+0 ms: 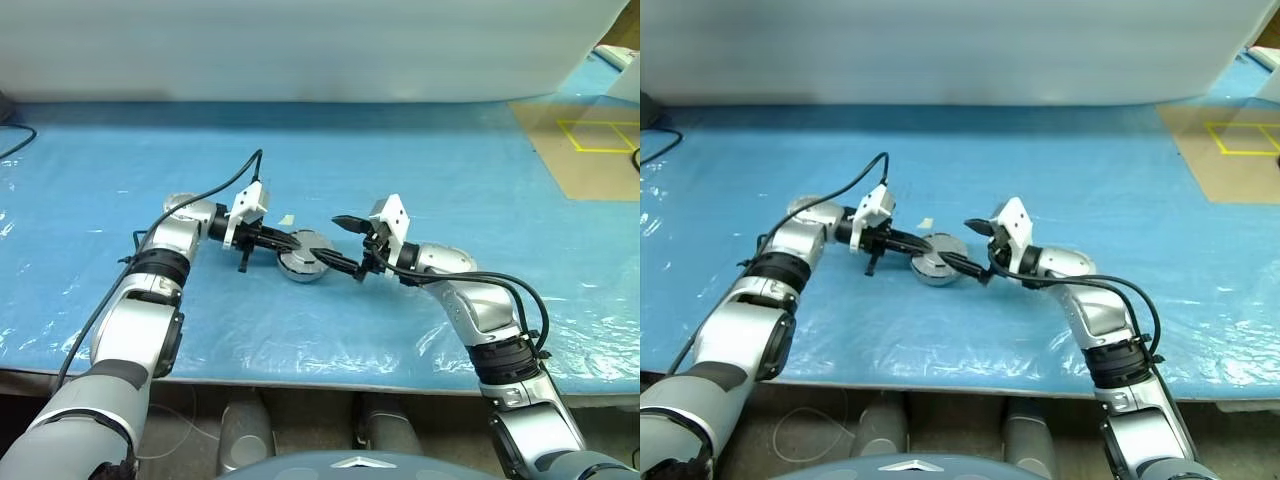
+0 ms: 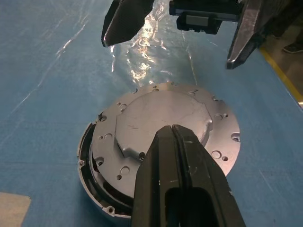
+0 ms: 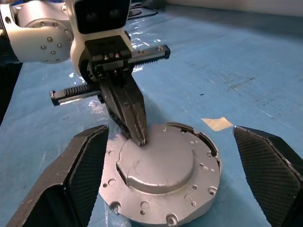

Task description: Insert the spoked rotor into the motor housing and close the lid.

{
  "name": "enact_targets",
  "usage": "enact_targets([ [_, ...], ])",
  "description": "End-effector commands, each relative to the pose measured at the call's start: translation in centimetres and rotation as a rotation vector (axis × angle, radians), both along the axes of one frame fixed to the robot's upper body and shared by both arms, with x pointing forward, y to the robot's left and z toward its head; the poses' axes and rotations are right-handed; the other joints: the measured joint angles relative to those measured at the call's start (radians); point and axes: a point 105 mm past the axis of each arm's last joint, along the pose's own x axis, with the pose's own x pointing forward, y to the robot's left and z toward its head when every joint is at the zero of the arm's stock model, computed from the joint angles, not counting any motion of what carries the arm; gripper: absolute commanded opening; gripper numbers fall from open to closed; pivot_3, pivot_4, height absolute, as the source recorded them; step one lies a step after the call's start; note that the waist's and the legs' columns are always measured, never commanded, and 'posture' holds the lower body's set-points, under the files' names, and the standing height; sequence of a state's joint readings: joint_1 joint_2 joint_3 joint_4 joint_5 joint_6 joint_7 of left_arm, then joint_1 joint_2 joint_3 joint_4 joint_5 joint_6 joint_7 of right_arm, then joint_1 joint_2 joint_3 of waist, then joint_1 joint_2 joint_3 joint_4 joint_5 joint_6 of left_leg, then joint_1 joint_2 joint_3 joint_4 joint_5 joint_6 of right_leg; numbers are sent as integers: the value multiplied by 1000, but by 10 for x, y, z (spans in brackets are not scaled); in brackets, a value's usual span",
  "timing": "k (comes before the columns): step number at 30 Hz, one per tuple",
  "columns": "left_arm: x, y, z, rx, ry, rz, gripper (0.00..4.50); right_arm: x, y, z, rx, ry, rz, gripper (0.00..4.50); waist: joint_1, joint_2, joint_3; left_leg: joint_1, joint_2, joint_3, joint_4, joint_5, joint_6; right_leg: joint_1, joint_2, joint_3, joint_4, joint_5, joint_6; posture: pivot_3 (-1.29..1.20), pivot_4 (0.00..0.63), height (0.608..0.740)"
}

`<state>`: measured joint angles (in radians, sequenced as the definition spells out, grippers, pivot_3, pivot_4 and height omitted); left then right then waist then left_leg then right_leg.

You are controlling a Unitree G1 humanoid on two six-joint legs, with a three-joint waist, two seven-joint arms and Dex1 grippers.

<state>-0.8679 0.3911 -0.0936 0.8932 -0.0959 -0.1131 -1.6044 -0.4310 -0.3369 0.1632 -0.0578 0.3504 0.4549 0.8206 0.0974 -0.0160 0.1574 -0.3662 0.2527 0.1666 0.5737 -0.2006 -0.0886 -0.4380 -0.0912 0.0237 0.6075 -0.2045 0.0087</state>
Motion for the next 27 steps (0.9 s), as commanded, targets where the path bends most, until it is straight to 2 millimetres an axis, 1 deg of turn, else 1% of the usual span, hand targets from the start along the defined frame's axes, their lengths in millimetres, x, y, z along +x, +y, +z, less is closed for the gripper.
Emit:
enact_targets([
  [1, 4, 3, 17, -45, -55, 45, 0, 2, 7, 10, 11, -44, 37, 4455, -1, 0, 0, 0, 0, 0, 0, 0, 0, 0, 0, 0, 0, 0, 0, 0, 150, 740],
  [6, 5, 11, 31, -100, -101, 108, 0, 8, 13, 4, 6, -19, 40, 4455, -3, 0, 0, 0, 1, 0, 0, 0, 0, 0, 0, 0, 0, 0, 0, 0, 150, 740],
  [10, 1, 23, 46, -187, -130, 192, 0, 13, 20, -4, -26, -7, 52, 4455, -6, 0, 0, 0, 1, 0, 0, 0, 0, -1, 1, 0, 0, 0, 0, 0, 150, 740],
  [17, -13, 42, 40, -226, -140, 325, 0, 12, 33, -10, -54, 12, 124, 4455, -10, 1, 0, 0, 2, 1, 0, 0, 0, -2, 2, -1, 0, 0, 0, 0, 150, 740],
  [21, -23, 51, 35, -241, -139, 402, 0, 12, 36, -12, -71, 16, 162, 4455, -15, 1, 0, -1, 3, 1, 0, 0, 0, -2, 2, -2, 0, 0, 0, 0, 150, 740],
  [24, -31, 54, 30, -241, -136, 436, 0, 14, 38, -13, -80, 15, 170, 4455, -23, 1, 0, 0, 3, 1, 0, 0, 0, -2, 2, -2, 0, 0, 0, 0, 150, 740],
  [27, -34, 55, 31, -257, -136, 456, 0, 17, 38, -14, -91, 18, 170, 4455, -28, 1, 0, 0, 3, 1, 0, 0, 0, -2, 2, -2, 0, 0, 0, 0, 150, 740],
])
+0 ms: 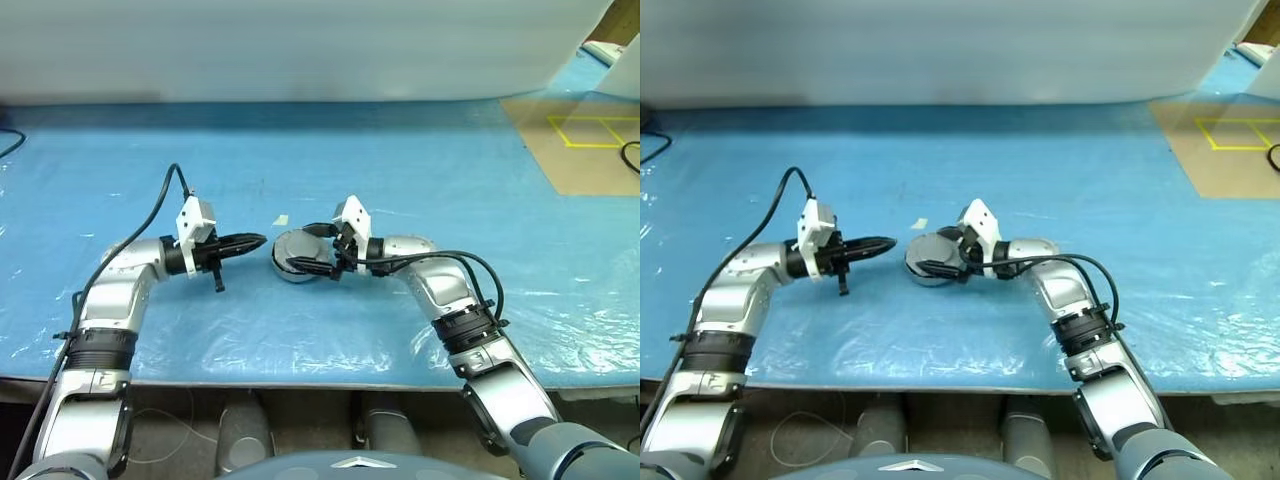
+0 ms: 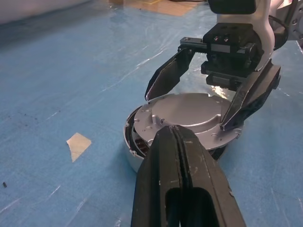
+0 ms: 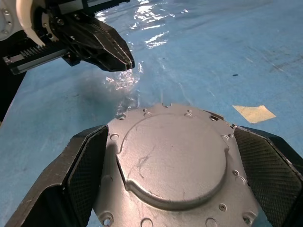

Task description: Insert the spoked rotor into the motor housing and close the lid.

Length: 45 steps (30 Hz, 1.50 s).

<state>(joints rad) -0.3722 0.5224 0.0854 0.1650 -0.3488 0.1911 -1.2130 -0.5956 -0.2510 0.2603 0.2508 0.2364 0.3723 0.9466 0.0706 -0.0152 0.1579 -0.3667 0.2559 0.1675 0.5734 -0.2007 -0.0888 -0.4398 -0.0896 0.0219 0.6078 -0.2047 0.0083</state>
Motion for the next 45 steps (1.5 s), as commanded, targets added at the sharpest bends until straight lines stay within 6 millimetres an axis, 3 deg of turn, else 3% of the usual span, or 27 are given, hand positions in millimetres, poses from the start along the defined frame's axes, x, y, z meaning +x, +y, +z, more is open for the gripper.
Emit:
enact_targets([
  [1, -3, 1, 19, -29, -60, 15, 0, 2, 4, 9, 7, -40, 28, 4455, -1, 0, 0, 0, 0, 0, 0, 0, 0, 0, 0, 0, 0, 0, 0, 0, 150, 740],
  [10, -5, 16, 12, -65, -42, 90, 0, 2, 6, 3, -20, -33, 46, 4455, -3, 0, 0, 1, 0, 1, 0, 0, 0, 0, 0, 1, 0, 0, 0, 0, 150, 740],
  [14, -11, 20, -9, -54, -18, 128, 0, 0, 5, 2, -22, -36, 58, 4455, -4, 0, 0, 1, 0, 1, 0, 0, 0, 0, 0, 1, 0, 0, 0, 0, 150, 740],
  [22, -21, 24, -32, -51, -9, 182, 0, -5, 9, 8, -15, -58, 104, 4455, -3, 0, 0, 2, 1, 1, 0, 0, 0, 0, 0, 1, 0, 0, 0, 0, 150, 740],
  [34, -25, 21, -40, -64, -15, 210, 0, 1, 13, 6, -25, -55, 90, 4455, -4, 0, 0, 2, 1, 2, 1, 0, 0, 0, 0, 1, 1, 0, 0, 0, 150, 740],
  [38, -27, 20, -43, -66, -13, 213, 0, 2, 13, 4, -26, -51, 87, 3218, -4, 0, 0, 2, 1, 2, 1, 0, 0, 0, 0, 1, 1, 0, 0, 0, 150, 740],
  [45, -27, 21, -43, -69, -25, 226, 0, 3, 13, 4, -28, -52, 83, 3151, -4, 0, 0, 3, 1, 3, 1, 0, 0, 0, 0, 1, 1, 0, 0, 0, 150, 740],
])
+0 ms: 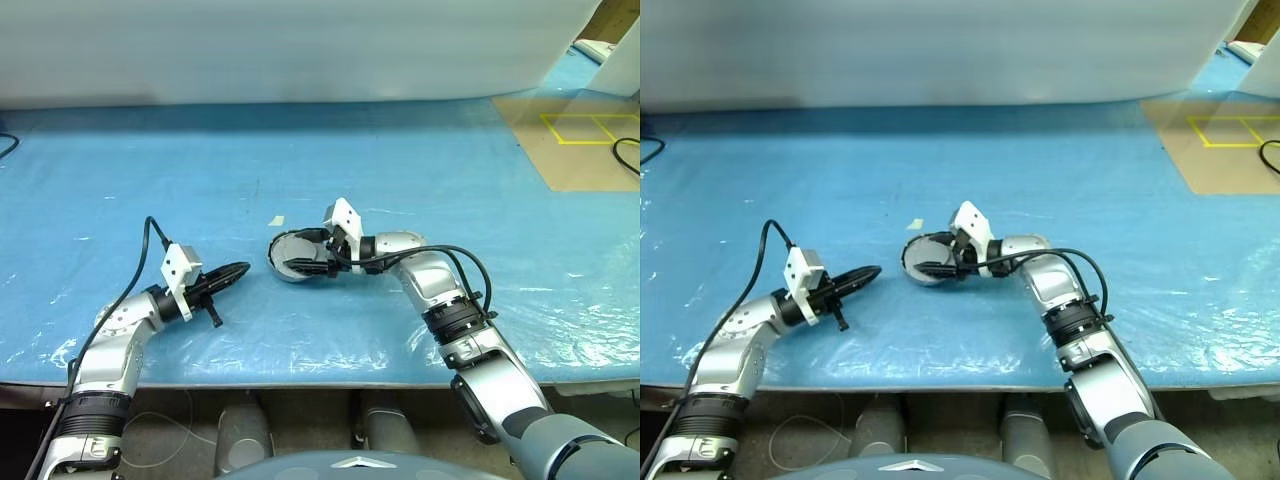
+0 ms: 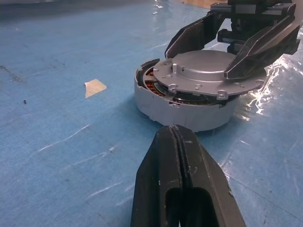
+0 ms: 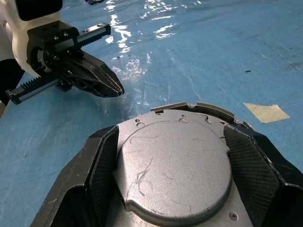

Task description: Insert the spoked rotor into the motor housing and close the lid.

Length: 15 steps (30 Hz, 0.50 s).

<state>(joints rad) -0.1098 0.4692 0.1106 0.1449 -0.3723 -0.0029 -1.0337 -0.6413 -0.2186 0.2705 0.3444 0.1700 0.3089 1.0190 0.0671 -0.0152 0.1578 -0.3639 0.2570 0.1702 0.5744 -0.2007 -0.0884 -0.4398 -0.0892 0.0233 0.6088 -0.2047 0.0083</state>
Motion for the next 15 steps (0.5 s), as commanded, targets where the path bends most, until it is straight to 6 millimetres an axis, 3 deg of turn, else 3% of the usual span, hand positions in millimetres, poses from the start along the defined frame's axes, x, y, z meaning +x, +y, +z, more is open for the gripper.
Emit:
enact_targets([
  [1, -1, -1, 6, -3, -41, 3, 0, 2, 4, 10, 21, -32, 9, 3151, 0, 0, 0, 0, 0, 0, 0, 0, 0, 0, 0, 0, 0, 0, 0, 0, 150, 740],
  [9, -2, -2, 6, -9, -41, 9, 0, 12, 9, 22, 77, -59, -50, 3151, -1, 0, 0, 0, 0, 0, 1, 0, 0, 0, 0, 0, 1, 0, 0, 0, 150, 740],
  [15, -2, -1, 5, -12, -37, 13, 0, 15, 13, 18, 78, -104, -91, 3151, -1, 0, 0, 0, 0, 0, 1, 0, 0, 0, 0, 0, 1, 0, 0, 0, 150, 740],
])
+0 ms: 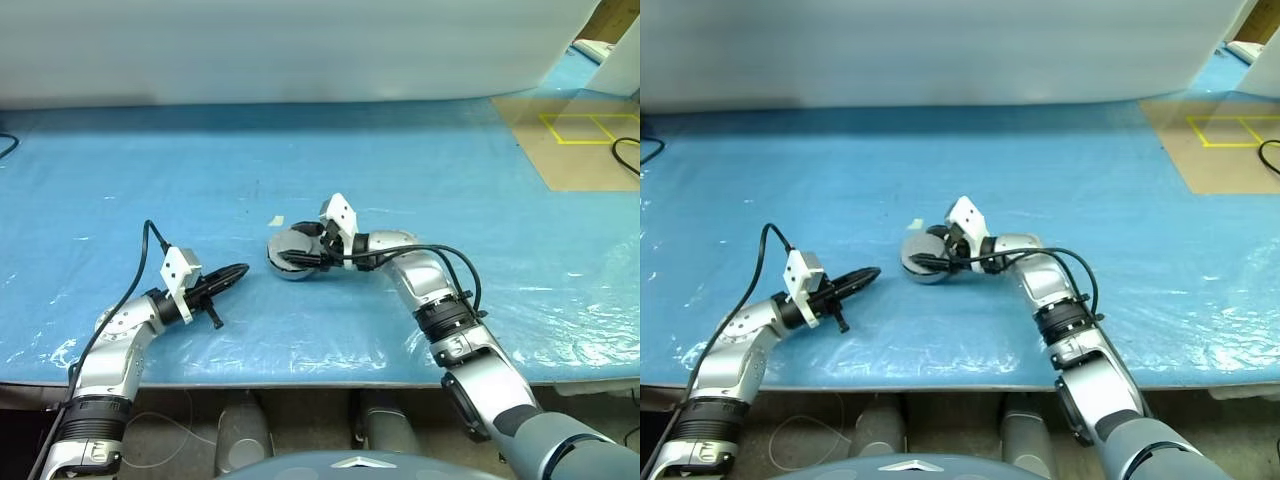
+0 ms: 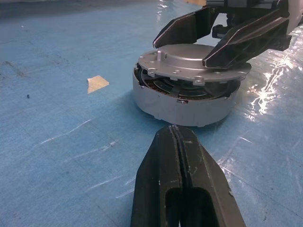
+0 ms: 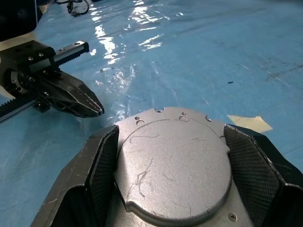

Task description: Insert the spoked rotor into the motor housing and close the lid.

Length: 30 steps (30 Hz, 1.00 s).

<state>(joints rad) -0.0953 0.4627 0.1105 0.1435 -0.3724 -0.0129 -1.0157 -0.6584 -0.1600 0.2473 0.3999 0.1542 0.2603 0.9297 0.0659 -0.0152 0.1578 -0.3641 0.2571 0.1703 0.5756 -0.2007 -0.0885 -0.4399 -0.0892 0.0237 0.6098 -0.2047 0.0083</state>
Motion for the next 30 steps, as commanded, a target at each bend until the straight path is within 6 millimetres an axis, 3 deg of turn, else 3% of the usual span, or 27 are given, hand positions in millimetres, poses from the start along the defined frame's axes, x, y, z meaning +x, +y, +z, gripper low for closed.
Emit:
enact_targets([
  [1, -1, -2, 8, -6, -37, -7, 0, 3, 4, 13, 24, -84, -15, 3151, 0, 0, 0, 0, 0, 0, 0, 0, 0, 0, 0, 0, 0, 0, 0, 0, 150, 740],
  [19, -3, -5, 7, -12, -56, 3, 0, 0, 4, -13, -114, -136, -17, 3151, -2, 0, 0, 2, 0, 0, 0, 0, 0, 0, 0, 1, 1, 0, 0, 0, 150, 740],
  [30, -3, -6, 7, -13, -55, -2, 0, 10, -1, -19, -134, -92, -109, 3151, -2, 0, 0, 6, 0, 2, 0, 0, 0, 3, 0, 3, 2, 0, 0, 0, 150, 740],
])
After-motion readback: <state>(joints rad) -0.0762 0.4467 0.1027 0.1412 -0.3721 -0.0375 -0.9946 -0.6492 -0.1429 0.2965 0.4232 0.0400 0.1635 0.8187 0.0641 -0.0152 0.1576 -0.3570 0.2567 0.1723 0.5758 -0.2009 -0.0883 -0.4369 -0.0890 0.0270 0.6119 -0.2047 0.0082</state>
